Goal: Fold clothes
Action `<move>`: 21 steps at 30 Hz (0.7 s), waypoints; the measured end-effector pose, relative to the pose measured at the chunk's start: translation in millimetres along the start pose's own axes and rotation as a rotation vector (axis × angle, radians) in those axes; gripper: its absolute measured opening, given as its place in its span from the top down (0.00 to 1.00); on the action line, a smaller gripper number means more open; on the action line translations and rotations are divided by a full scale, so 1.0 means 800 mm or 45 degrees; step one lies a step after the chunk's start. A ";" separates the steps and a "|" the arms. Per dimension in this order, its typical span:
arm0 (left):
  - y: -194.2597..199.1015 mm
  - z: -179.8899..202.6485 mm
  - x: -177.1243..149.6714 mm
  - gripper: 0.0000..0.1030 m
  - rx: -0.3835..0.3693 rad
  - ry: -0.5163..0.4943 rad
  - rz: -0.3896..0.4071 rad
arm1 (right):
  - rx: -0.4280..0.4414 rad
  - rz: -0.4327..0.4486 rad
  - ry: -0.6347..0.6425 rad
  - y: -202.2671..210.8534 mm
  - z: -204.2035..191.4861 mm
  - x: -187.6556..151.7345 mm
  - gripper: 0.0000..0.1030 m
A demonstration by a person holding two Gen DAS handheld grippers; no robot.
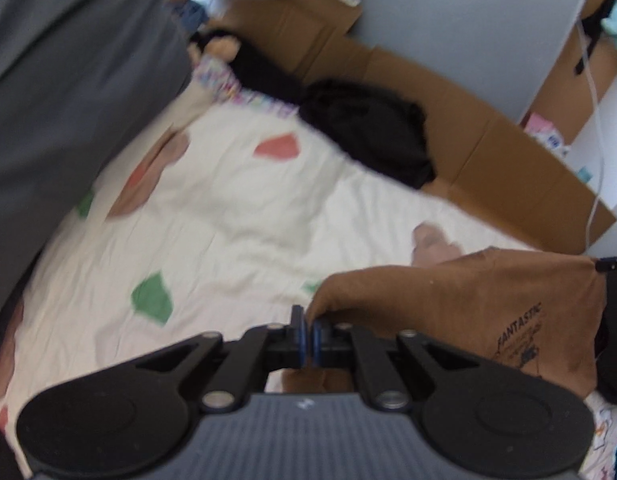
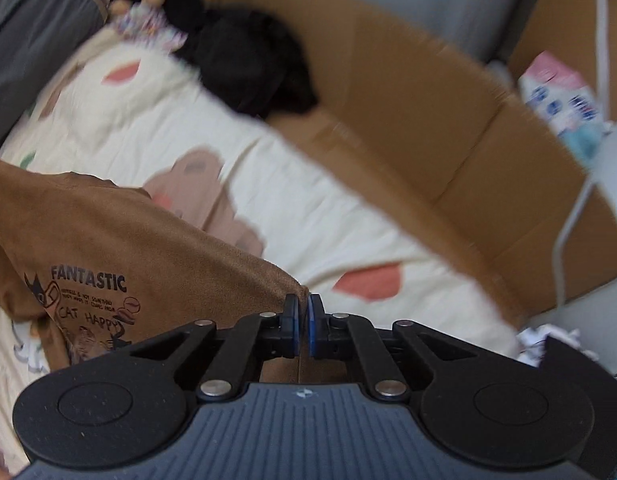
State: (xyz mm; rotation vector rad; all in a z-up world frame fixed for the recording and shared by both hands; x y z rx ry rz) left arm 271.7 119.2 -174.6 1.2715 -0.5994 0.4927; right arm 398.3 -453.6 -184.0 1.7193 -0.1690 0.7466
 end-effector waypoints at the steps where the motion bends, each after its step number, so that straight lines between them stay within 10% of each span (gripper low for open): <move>1: -0.005 0.008 -0.002 0.97 -0.011 -0.012 -0.014 | -0.009 0.013 -0.004 0.004 0.005 0.000 0.96; 21: -0.063 -0.003 -0.129 0.97 -0.012 -0.009 -0.356 | 0.252 -0.348 0.044 -0.064 -0.055 -0.177 0.87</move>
Point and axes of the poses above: each gripper's, at about its wrist camera, not at the fingertips, and y roughly against the way its jaws point, z to its right, x to its top, the point moved 4 cm from there along -y, roughly the way its jaws point, and after that the axes turned 8 degrees about z, right-handed, at the moved point
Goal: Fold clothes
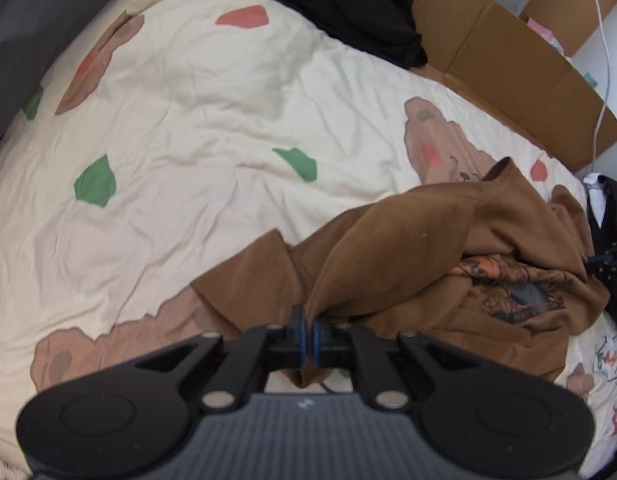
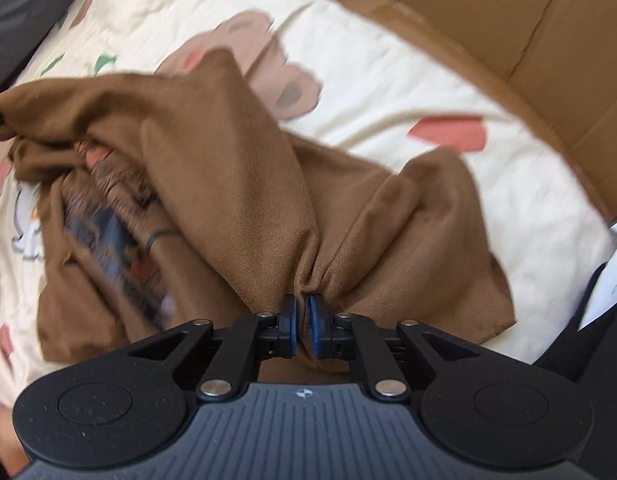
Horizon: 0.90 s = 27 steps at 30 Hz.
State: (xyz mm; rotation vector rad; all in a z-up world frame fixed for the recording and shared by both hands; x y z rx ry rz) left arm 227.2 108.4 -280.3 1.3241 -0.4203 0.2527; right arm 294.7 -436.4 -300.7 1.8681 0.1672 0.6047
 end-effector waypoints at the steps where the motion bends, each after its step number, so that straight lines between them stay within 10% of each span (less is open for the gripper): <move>1: 0.000 -0.003 -0.001 0.97 0.001 0.005 -0.005 | 0.013 0.000 -0.004 0.004 0.000 0.002 0.82; 17: -0.004 -0.012 -0.004 0.97 -0.001 0.031 -0.013 | -0.072 0.149 0.023 0.016 0.035 0.091 0.70; 27: -0.017 -0.022 -0.004 0.96 -0.005 0.089 -0.026 | -0.046 -0.074 0.220 -0.068 0.044 0.130 0.70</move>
Point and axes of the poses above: each gripper's, at about its wrist camera, not at the fingertips, and y roughly against the way its jaws point, z to its right, x to its top, the point moved 4 cm from there along -y, roughly the way its jaws point, and after that the axes turned 8 degrees about z, right-handed, at the moved point
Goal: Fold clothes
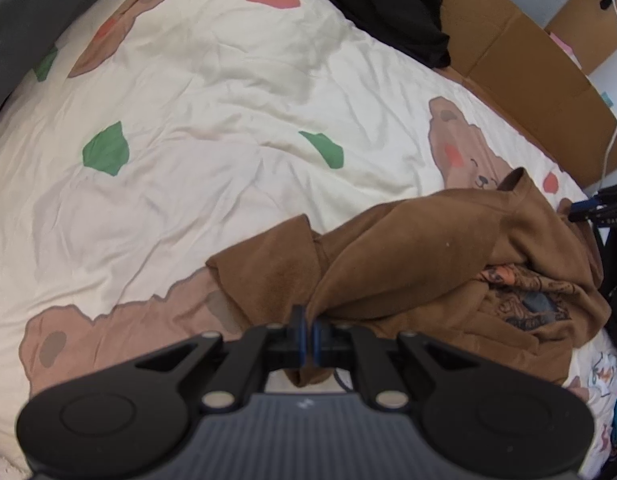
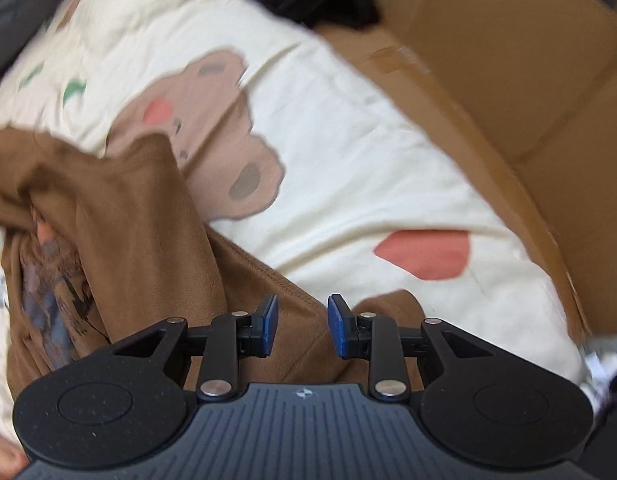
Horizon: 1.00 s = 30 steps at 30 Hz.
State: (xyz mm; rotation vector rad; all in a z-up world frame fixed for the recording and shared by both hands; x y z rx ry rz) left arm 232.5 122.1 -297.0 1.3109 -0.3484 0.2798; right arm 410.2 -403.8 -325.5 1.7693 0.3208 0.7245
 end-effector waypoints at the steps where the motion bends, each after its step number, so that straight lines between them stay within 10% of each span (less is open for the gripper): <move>1: -0.001 -0.001 0.000 0.96 0.000 0.000 -0.004 | 0.002 -0.026 0.022 -0.007 0.000 0.003 0.70; 24: -0.011 -0.007 0.003 0.96 -0.005 0.019 -0.035 | 0.059 -0.191 0.184 -0.051 -0.006 -0.013 0.70; 30: -0.007 -0.001 0.004 0.97 0.001 0.001 -0.024 | 0.044 -0.172 0.177 -0.038 -0.008 -0.021 0.91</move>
Point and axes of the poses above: each gripper's, at about its wrist camera, not at the fingertips, and y roughly against the way its jaws point, z to its right, x to its top, the point moved 4 cm from there along -y, roughly the way its jaws point, and after that the axes turned 8 degrees about z, right-handed, at the moved point
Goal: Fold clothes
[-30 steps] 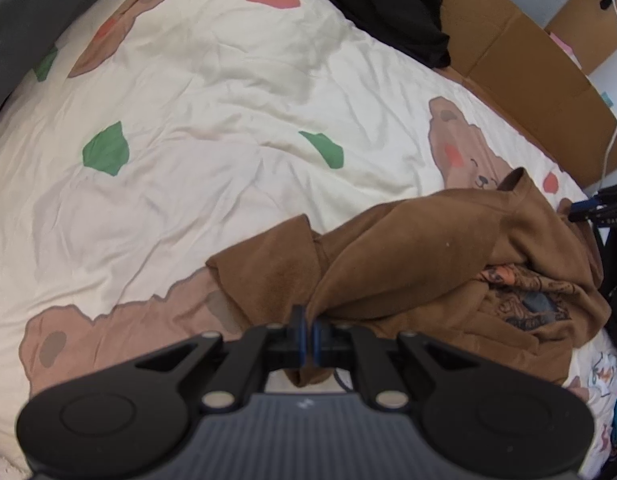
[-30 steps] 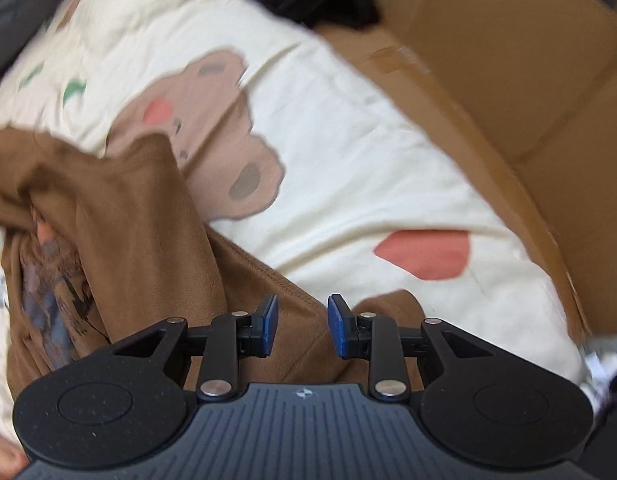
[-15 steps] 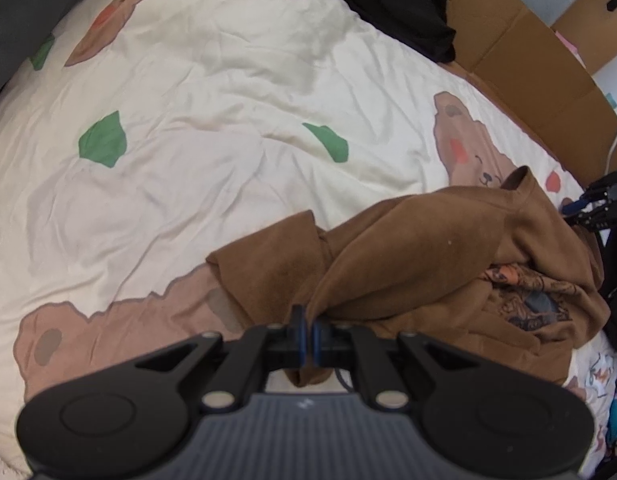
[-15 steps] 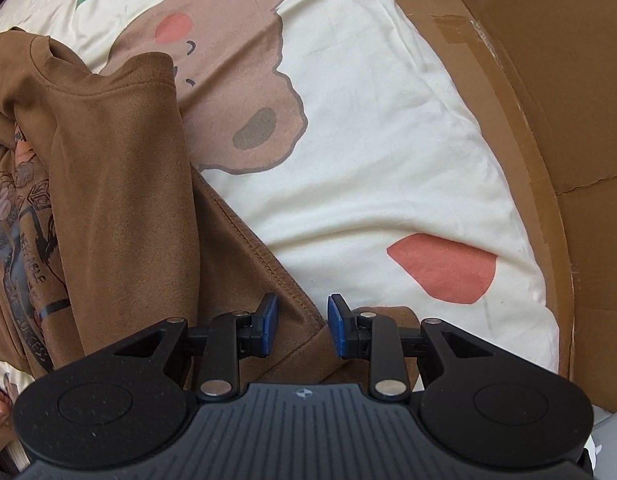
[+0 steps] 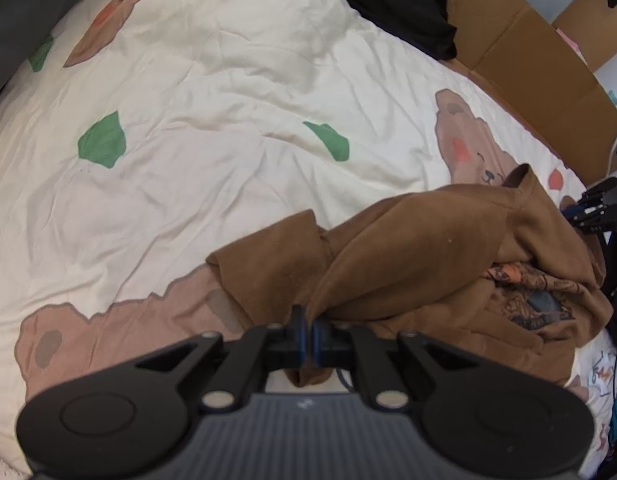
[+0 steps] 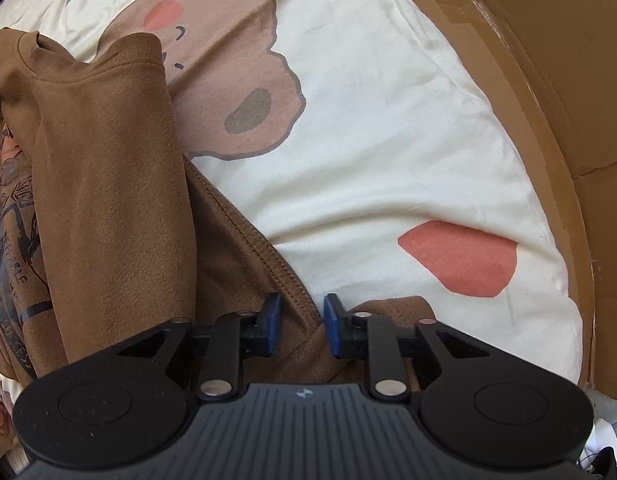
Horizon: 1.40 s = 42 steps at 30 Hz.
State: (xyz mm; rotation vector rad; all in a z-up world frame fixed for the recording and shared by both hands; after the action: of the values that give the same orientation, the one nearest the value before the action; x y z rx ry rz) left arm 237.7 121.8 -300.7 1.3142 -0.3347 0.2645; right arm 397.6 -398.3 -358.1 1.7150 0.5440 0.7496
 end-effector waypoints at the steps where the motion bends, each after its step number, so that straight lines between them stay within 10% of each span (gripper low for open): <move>1: 0.002 0.002 0.001 0.97 0.002 -0.010 0.005 | -0.018 0.008 0.009 0.006 -0.003 -0.001 0.92; 25: 0.211 0.139 0.095 0.96 0.245 -0.542 0.397 | -0.690 0.460 -0.066 0.363 -0.009 -0.014 0.96; 42: 0.435 0.230 0.165 0.97 0.427 -0.720 0.776 | -0.964 0.862 -0.105 0.593 -0.053 -0.018 0.96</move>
State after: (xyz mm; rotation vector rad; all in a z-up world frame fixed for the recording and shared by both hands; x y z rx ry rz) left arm 212.1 24.8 102.3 1.5817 -1.2205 0.4709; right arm 347.1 -504.4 103.7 1.1753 -0.3885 1.1645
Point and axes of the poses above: each gripper's, at about its wrist camera, not at the fingertips, and y roughly against the way its jaws point, z to its right, x to its top, the point moved 4 cm from there along -y, roughly the way its jaws point, and after that the axes turned 8 degrees about z, right-handed, at the moved point
